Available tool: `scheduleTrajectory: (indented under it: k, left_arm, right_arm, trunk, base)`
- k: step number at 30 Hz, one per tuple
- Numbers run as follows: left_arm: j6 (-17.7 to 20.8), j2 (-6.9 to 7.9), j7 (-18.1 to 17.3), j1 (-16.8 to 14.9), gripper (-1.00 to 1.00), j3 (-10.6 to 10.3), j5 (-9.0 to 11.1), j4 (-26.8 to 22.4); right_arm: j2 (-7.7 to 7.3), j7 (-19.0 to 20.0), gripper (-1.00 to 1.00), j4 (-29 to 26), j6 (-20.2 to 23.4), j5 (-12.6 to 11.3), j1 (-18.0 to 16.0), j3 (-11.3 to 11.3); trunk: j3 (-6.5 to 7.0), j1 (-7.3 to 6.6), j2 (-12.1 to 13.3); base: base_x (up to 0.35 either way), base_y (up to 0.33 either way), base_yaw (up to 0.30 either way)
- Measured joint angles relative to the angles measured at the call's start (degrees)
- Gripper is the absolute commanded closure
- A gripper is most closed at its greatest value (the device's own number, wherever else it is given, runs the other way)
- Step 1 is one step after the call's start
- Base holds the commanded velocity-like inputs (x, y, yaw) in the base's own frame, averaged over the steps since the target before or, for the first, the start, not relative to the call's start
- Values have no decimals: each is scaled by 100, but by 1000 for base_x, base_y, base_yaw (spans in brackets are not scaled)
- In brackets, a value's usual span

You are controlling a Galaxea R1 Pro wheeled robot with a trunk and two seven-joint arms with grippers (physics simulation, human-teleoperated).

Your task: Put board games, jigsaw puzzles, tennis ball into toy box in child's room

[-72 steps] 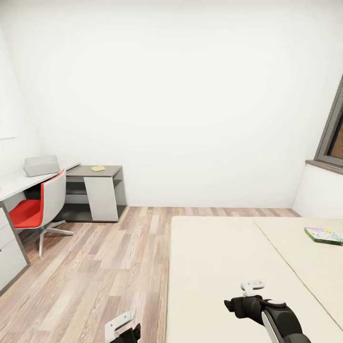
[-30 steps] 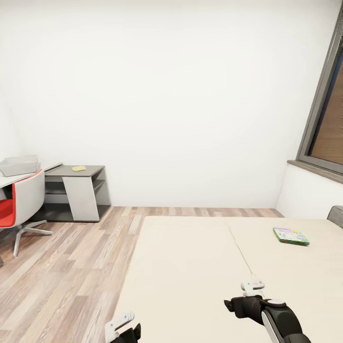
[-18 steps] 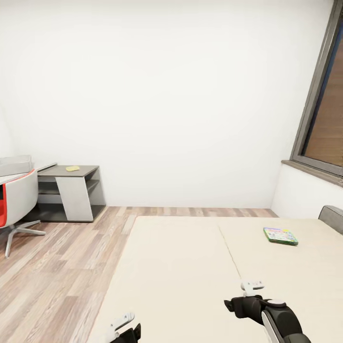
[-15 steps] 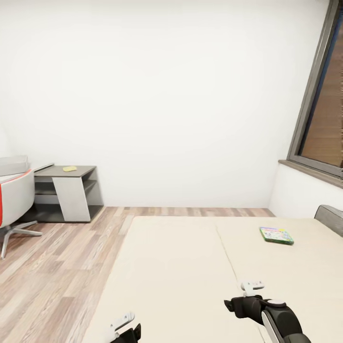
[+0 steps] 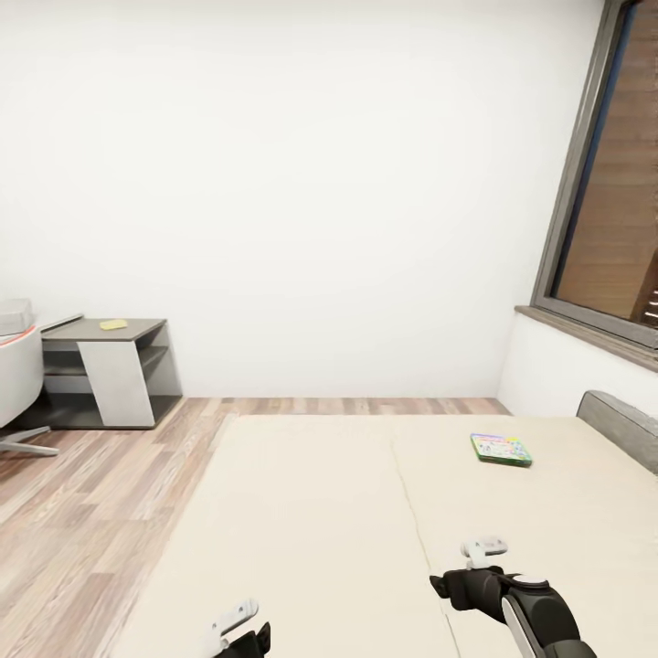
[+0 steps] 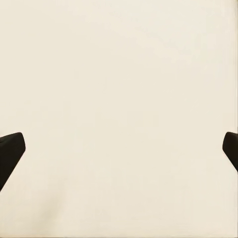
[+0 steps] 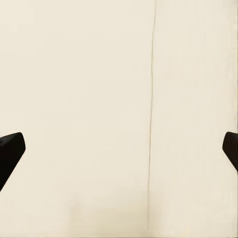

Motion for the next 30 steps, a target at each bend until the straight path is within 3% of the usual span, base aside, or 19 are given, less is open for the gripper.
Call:
scheduleTrajectory:
  k: [30]
  left_arm:
    - [0,-1,2,-9,-100,2,0,26]
  right_arm:
    - [0,0,-100,1,-1,6,0,0]
  trunk:
    - [0,0,0]
  base:
    - [0,-271,-2]
